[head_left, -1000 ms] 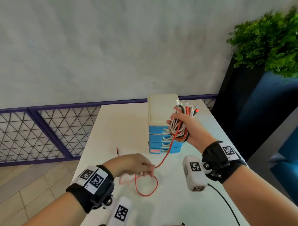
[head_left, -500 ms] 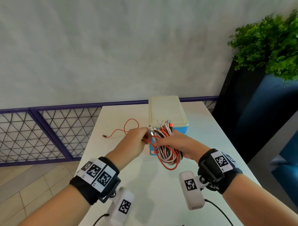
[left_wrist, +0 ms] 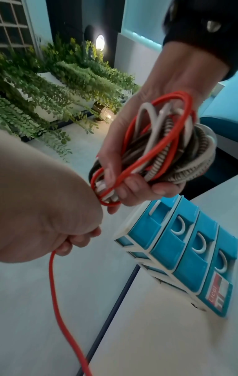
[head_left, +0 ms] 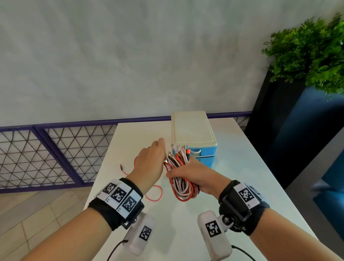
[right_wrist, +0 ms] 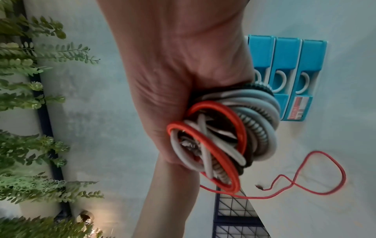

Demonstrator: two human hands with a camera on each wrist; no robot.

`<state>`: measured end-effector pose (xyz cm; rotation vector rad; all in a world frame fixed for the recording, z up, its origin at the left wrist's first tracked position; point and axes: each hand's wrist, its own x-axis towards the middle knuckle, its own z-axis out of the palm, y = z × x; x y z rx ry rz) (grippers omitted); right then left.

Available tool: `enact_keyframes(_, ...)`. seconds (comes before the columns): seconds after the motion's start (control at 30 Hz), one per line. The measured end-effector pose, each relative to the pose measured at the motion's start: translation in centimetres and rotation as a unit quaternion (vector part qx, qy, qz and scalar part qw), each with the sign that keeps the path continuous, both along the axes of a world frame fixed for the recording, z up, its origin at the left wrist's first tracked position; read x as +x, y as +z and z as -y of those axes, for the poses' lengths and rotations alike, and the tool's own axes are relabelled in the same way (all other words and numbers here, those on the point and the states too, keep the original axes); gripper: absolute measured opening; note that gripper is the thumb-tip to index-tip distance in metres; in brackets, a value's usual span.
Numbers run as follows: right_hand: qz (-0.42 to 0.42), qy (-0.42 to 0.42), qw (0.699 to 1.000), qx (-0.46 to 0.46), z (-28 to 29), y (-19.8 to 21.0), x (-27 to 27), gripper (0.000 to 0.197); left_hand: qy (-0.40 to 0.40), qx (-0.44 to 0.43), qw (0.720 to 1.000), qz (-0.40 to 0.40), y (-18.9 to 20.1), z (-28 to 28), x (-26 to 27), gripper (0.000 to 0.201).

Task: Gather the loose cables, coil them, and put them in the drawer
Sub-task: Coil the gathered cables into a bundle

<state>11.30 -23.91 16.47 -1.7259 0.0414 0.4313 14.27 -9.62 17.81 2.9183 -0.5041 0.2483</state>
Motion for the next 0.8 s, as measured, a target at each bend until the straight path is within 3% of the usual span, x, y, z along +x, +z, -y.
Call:
enact_keyframes(0.1, 0.006, -0.03, 0.999, -0.031, 0.3, 0.0, 0.5, 0.026, -0.028, -0.087, 0.986, -0.14, -0.2, -1.1, 1.2, 0.014)
enact_keyframes(0.17, 0.015, -0.055, 0.997, -0.043, 1.0, 0.0, 0.7, 0.022, -0.062, -0.069, 0.962, -0.257, 0.3, -1.5, 1.7, 0.014)
enact_keyframes(0.23, 0.017, -0.073, 0.996, -0.039, 1.7, 0.0, 0.9, 0.019, -0.092, -0.112, 0.918, -0.369, 0.6, -1.7, 1.6, 0.028)
enact_keyframes(0.3, 0.01, -0.077, 0.997, -0.03, 2.2, 0.0, 0.9, 0.017, -0.084, -0.236, 0.87, -0.425, 0.8, -1.6, 1.3, 0.036)
enact_keyframes(0.33, 0.004, -0.073, 0.997, -0.032, 2.3, -0.1, 0.9, 0.017, -0.077, -0.265, 0.869, -0.411, 0.7, -1.6, 1.4, 0.037)
enact_keyframes(0.47, -0.014, -0.043, 0.997, -0.055, 1.9, -0.4, 1.1, 0.038, -0.06, -0.183, 0.94, -0.28, 0.4, -1.0, 2.0, 0.031)
enact_keyframes(0.63, -0.045, -0.018, 0.998, -0.035, 2.3, -0.1, 1.0, 0.04, -0.053, -0.145, 0.969, -0.195, 0.1, -0.6, 1.8, 0.026)
enact_keyframes(0.8, -0.067, 0.001, 0.998, -0.014, 2.7, 0.1, 0.7, 0.032, -0.06, -0.164, 0.974, -0.144, -0.3, -0.3, 1.5, 0.025)
